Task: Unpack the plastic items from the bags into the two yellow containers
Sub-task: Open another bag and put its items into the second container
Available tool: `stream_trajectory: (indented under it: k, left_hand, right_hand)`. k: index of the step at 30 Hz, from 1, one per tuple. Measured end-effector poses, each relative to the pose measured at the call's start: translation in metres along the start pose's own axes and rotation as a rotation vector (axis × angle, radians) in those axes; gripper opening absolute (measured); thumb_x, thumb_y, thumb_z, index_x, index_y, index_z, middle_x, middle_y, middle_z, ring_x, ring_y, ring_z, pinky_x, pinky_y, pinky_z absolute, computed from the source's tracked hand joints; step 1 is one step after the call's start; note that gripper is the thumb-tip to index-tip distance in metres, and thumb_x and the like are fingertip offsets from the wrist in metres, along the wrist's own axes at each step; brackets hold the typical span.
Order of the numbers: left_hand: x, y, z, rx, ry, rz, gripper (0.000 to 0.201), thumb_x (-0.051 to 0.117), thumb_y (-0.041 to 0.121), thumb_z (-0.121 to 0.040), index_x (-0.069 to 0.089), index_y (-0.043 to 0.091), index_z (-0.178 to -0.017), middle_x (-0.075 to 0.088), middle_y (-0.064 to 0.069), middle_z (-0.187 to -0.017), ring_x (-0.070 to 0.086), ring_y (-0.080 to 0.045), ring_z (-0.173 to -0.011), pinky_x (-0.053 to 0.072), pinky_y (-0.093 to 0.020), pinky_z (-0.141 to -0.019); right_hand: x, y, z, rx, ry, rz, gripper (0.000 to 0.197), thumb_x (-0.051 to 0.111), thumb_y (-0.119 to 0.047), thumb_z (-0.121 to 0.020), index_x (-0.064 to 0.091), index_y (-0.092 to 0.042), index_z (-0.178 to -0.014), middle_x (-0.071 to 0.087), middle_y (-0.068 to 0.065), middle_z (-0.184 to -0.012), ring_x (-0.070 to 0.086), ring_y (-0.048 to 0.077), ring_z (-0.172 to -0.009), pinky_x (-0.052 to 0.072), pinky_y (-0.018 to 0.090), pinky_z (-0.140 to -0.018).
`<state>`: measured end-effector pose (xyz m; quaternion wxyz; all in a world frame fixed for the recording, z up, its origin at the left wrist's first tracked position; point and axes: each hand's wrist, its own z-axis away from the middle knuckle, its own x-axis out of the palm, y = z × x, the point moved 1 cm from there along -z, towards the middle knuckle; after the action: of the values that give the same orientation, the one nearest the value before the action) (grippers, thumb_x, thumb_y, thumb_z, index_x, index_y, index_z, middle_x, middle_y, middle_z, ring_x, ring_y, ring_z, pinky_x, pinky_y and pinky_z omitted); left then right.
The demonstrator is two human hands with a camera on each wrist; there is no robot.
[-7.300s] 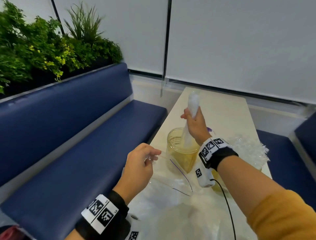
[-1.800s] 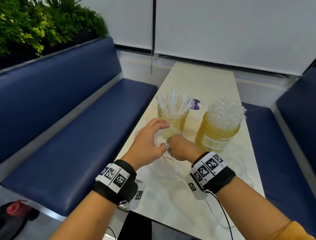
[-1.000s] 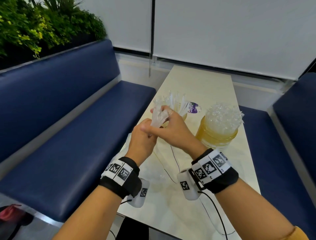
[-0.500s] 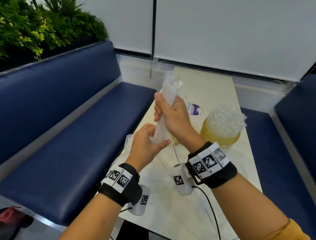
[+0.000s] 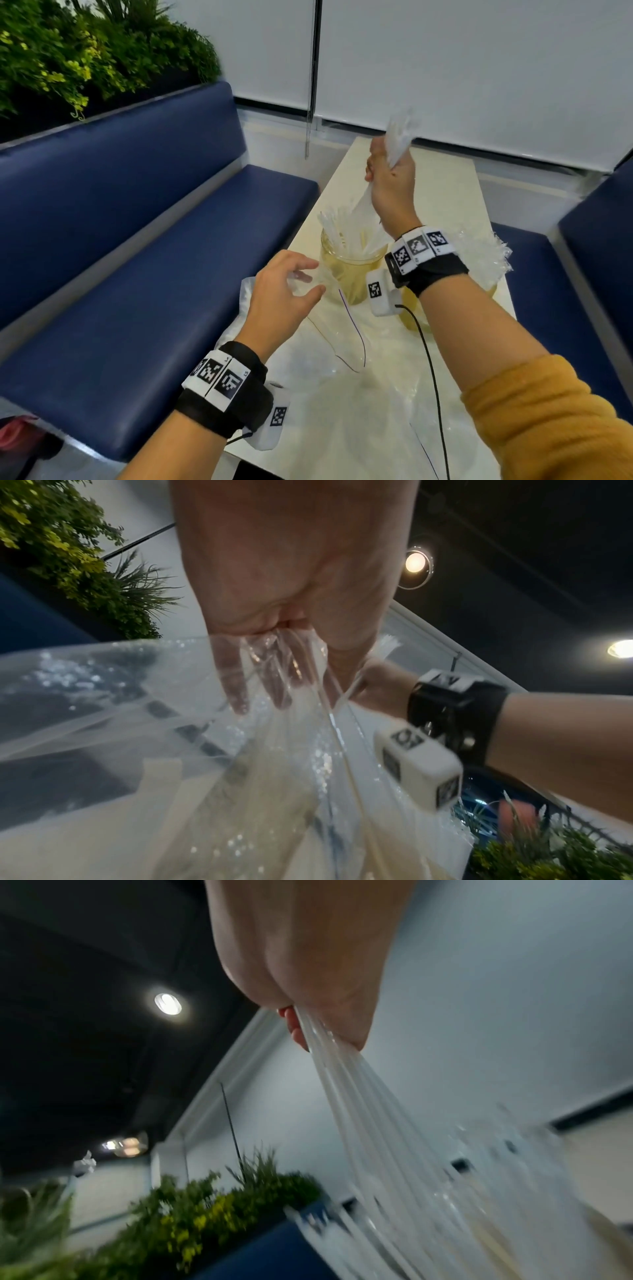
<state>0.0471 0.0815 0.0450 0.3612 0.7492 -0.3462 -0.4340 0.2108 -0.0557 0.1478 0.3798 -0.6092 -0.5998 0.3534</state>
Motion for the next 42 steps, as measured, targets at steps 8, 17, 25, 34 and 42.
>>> stream_trajectory:
  k: [8, 17, 25, 34, 42]
  left_hand:
    - [-0.019, -0.001, -0.010, -0.025, 0.041, -0.053, 0.026, 0.083, 0.018, -0.082, 0.074, 0.020, -0.107, 0.064, 0.007, -0.110, 0.069, -0.001, -0.088, 0.054, -0.014, -0.082]
    - [-0.021, 0.001, -0.010, -0.066, 0.042, -0.070, 0.024, 0.081, 0.021, -0.084, 0.073, 0.022, -0.106, 0.064, 0.007, -0.110, 0.069, -0.003, -0.087, 0.049, -0.007, -0.079]
    - [-0.020, 0.002, -0.012, -0.029, -0.028, -0.116, 0.030, 0.075, 0.011, -0.085, 0.069, 0.031, -0.106, 0.061, 0.015, -0.109, 0.067, 0.005, -0.091, 0.057, -0.020, -0.082]
    - [-0.012, 0.006, -0.011, 0.004, -0.056, -0.014, 0.051, 0.055, -0.016, -0.081, 0.068, 0.012, -0.122, 0.061, 0.002, -0.123, 0.069, -0.008, -0.102, 0.055, -0.012, -0.079]
    - [-0.010, 0.017, 0.004, 0.071, -0.139, 0.162, 0.069, 0.038, -0.030, -0.073, 0.067, 0.007, -0.123, 0.060, 0.001, -0.129, 0.066, -0.016, -0.111, 0.059, -0.032, -0.090]
  right_hand:
    - [0.006, 0.115, 0.025, 0.379, -0.110, 0.413, 0.036, 0.065, -0.040, -0.094, 0.071, -0.006, -0.102, 0.072, 0.007, -0.100, 0.067, 0.027, -0.099, 0.055, 0.043, -0.091]
    - [0.006, 0.081, 0.012, -0.294, 0.042, 0.540, 0.072, 0.076, -0.026, -0.084, 0.039, -0.023, -0.145, 0.048, 0.002, -0.143, 0.043, 0.015, -0.133, 0.034, 0.019, -0.111]
    - [-0.001, 0.099, 0.028, -0.231, -0.460, 1.251, 0.045, 0.029, -0.040, -0.107, 0.057, -0.023, -0.138, 0.048, 0.000, -0.152, 0.032, 0.026, -0.146, 0.000, 0.054, -0.121]
    - [-0.005, 0.007, 0.100, -0.290, -0.337, 0.751, 0.049, 0.055, -0.033, -0.094, 0.058, -0.007, -0.053, 0.049, 0.001, -0.043, 0.048, 0.022, -0.043, 0.045, 0.032, -0.049]
    - [-0.003, 0.030, 0.172, 0.240, -0.872, 1.153, 0.070, 0.049, -0.067, -0.091, 0.057, -0.014, -0.135, 0.066, 0.007, -0.125, 0.061, 0.029, -0.116, 0.050, 0.037, -0.088]
